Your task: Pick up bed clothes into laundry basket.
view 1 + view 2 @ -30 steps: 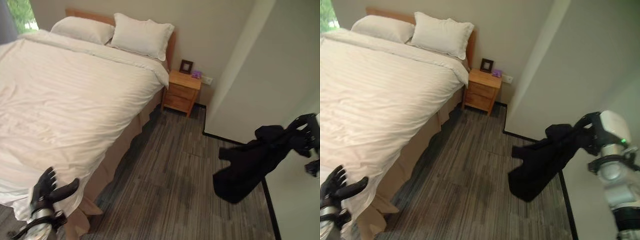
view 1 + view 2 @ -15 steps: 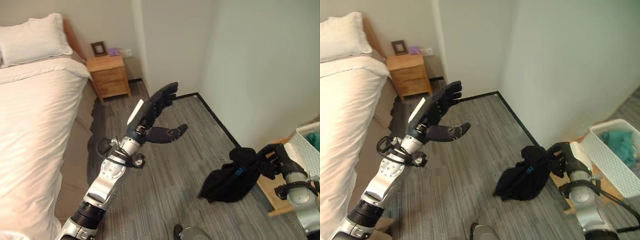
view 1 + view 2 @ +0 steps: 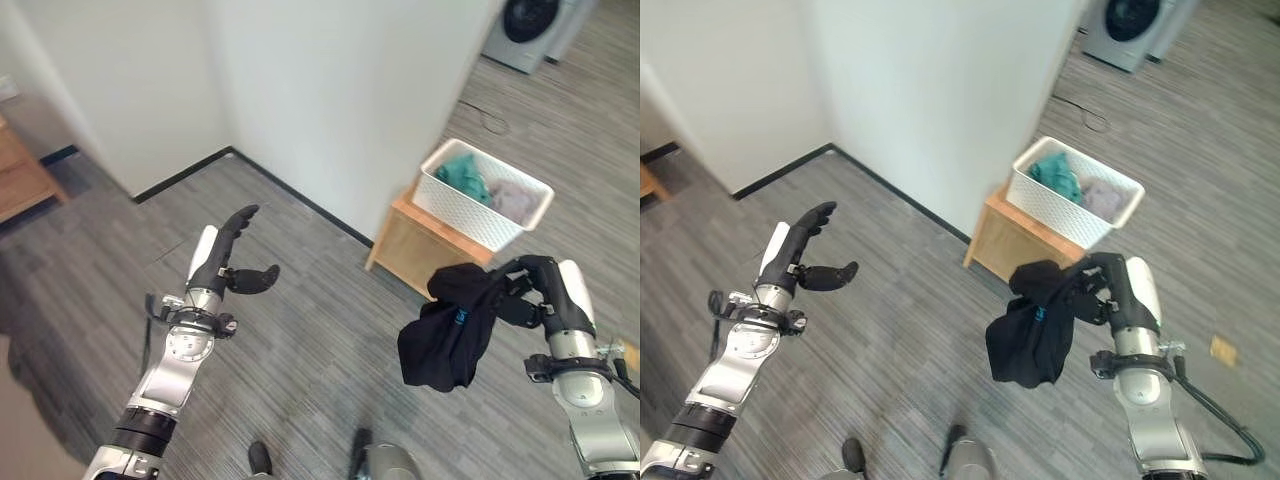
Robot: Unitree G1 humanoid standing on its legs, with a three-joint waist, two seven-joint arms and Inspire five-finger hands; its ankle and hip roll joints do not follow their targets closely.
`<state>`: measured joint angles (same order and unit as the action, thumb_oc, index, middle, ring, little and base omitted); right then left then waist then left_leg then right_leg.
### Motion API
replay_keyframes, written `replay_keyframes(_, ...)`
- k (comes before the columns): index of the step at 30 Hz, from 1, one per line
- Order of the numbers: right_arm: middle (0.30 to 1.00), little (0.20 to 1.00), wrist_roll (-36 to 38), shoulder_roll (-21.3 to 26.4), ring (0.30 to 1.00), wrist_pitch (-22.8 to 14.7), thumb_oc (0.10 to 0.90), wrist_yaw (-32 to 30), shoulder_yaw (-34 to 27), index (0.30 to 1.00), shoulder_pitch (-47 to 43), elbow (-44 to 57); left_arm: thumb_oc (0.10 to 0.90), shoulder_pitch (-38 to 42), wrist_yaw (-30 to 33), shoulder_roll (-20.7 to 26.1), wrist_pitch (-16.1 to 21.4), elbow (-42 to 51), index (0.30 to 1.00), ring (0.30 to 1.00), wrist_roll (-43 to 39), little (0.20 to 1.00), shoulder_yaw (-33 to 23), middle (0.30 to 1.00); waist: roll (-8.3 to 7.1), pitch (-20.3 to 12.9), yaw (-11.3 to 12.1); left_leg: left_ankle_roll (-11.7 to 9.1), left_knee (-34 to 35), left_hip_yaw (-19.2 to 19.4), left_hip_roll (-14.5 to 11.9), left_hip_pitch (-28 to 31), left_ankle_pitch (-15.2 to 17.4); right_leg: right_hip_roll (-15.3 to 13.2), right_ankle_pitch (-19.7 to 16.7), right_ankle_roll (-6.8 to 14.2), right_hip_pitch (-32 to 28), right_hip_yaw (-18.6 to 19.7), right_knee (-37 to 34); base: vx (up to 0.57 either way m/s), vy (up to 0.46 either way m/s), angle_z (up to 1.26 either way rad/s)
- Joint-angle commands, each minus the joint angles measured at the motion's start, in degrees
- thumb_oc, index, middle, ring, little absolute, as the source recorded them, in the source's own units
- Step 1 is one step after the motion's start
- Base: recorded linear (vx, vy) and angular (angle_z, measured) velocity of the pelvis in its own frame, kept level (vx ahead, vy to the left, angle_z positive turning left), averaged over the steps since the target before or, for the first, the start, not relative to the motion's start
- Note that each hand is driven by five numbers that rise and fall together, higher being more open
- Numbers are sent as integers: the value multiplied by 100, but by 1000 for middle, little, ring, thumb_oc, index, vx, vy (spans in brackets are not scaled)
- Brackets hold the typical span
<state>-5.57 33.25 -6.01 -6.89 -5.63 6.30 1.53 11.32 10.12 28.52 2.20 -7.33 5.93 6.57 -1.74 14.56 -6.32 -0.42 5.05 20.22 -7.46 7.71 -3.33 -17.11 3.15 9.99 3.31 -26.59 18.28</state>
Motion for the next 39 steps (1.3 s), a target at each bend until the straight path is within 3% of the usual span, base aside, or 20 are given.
replay_keyframes(1,300,300,46,433,300,-551,400,-137,-477,300,-736,434,800,347,277,17,503,660,900,900,413,900,-265,900,241,-310,20,-138,-26,238,121,356,947,64,158,88,704,269,699,248,-51,-49)
replay_keyframes(7,300,300,-84,548,300,-490,400,-228,-378,300,-730,359,800,467,287,-115,509,533,900,900,436,900,-232,900,299,-295,-78,-348,-30,657,210,865,1320,131,-541,95,975,-291,-1128,262,-183,-45)
replay_keyframes(10,300,300,-146,591,300,-433,400,-239,-334,300,-624,396,800,814,299,-225,531,252,900,900,351,900,13,900,310,-303,-218,-431,-283,612,62,1060,1529,162,-514,8,1057,85,-1055,378,-319,-2)
replay_keyframes(12,300,300,-151,644,300,-436,400,-247,-301,300,-638,378,800,833,304,-289,542,215,900,900,318,900,89,900,357,-305,-223,-478,-630,630,-75,1001,1539,213,-452,-99,999,54,-974,278,-341,19)
replay_keyframes(14,300,300,-112,907,300,-442,400,-264,-162,300,-888,318,800,784,265,-404,507,259,900,900,141,900,130,900,501,-328,-105,-832,-2676,394,-902,469,400,811,26,-647,407,1,-1321,429,-647,3)
replay_keyframes(15,300,300,-108,912,300,-444,400,-266,-156,300,-899,310,800,782,263,-403,504,266,900,900,139,900,125,900,522,-326,-122,-874,-2755,353,-967,415,401,863,28,-690,393,-30,-1358,263,-428,-18)
replay_keyframes(18,300,300,-88,1204,300,-511,400,-279,-136,300,-1087,502,800,559,306,-429,533,457,900,900,76,900,58,900,406,-240,149,-874,-4361,-383,-1136,-254,-176,1298,338,-1107,-367,149,-1912,383,-373,-59)
replay_keyframes(20,300,300,-169,1404,300,-487,400,-246,-58,300,-1273,607,800,488,368,-456,591,537,900,900,-7,900,8,900,315,-130,303,-787,-4718,-603,-1027,-788,90,1279,438,-1124,-694,370,-2079,341,-186,-37)
replay_keyframes(22,300,300,-187,1474,300,-501,400,-320,-26,300,-1456,665,800,338,414,-543,750,689,900,900,-285,900,-98,900,273,-60,520,-786,-4157,-577,-851,-1519,400,1218,529,-985,-1086,614,-2243,339,-28,-33)
replay_keyframes(24,300,300,-185,1461,300,-526,400,-365,-28,300,-1444,669,800,237,383,-596,803,743,900,900,-467,900,-127,900,290,-70,579,-738,-3537,-416,-708,-1641,482,1207,531,-899,-1194,644,-2300,394,51,-33)
replay_keyframes(25,300,300,-211,1425,300,-536,400,-441,-61,300,-1390,648,800,93,346,-715,889,814,900,900,-807,900,-159,900,328,-144,655,-710,-2153,-156,-385,-1705,365,1139,581,-727,-1392,690,-2310,413,93,-43)
replay_keyframes(26,300,300,-211,1432,300,-538,400,-443,-64,300,-1375,649,800,80,341,-720,892,819,900,900,-818,900,-156,900,306,-156,665,-700,-2009,-123,-327,-1632,297,1101,578,-714,-1392,696,-2308,479,110,-55)
replay_keyframes(27,300,300,-201,1362,300,-536,400,-486,-122,300,-1288,635,800,45,332,-790,904,844,900,900,-994,900,-176,900,377,-181,699,-807,-1157,47,-255,-1657,-239,1150,664,-664,-1584,709,-2308,369,33,-40)
replay_keyframes(29,300,300,-274,1257,300,-491,400,-582,-252,300,-1257,646,800,61,257,-906,967,961,900,900,-1310,900,-72,900,423,-212,658,-756,-187,434,-375,-1974,-462,1181,827,-596,-1975,662,-2247,608,18,-33)
replay_keyframes(33,300,300,-426,1174,300,-495,400,-691,-318,300,-1281,777,800,71,184,-869,958,1205,900,900,-1486,900,77,900,412,-431,712,-632,-84,447,-193,-1715,-622,1198,1184,-531,-2254,958,-1816,618,54,-24)
replay_keyframes(34,300,300,-613,1308,300,-457,400,-797,-344,300,-1470,793,800,129,160,-777,920,1309,900,900,-1554,900,199,900,307,-591,729,-459,-142,521,-96,-1539,-590,1113,1137,-397,-2259,1047,-1204,550,115,-72)
replay_keyframes(35,300,300,-692,1356,300,-398,400,-897,-336,300,-1651,791,800,219,209,-737,901,1264,900,900,-1601,900,282,900,240,-608,737,-326,-217,619,4,-1419,-440,891,990,-154,-2034,1048,-553,703,157,-87)
replay_keyframes(37,300,300,-719,1471,300,-292,400,-1061,-411,300,-2005,877,800,403,304,-694,823,1228,900,900,-1540,900,459,900,200,-571,589,-122,-282,701,170,-1102,-213,526,186,246,-1510,1110,685,344,143,-97)
replay_keyframes(38,300,300,-720,1475,300,-280,400,-1064,-409,300,-2034,878,800,436,313,-696,824,1213,900,900,-1535,900,454,900,183,-557,614,-86,-280,739,210,-1112,-191,465,213,290,-1423,1171,805,216,148,-60)
replay_keyframes(39,300,300,-790,1595,300,-287,400,-1286,-483,300,-2311,972,800,531,357,-656,818,1232,900,900,-1497,900,519,900,208,-501,512,-7,-244,771,237,-891,-58,298,-106,372,-1036,1248,1400,166,112,-14)
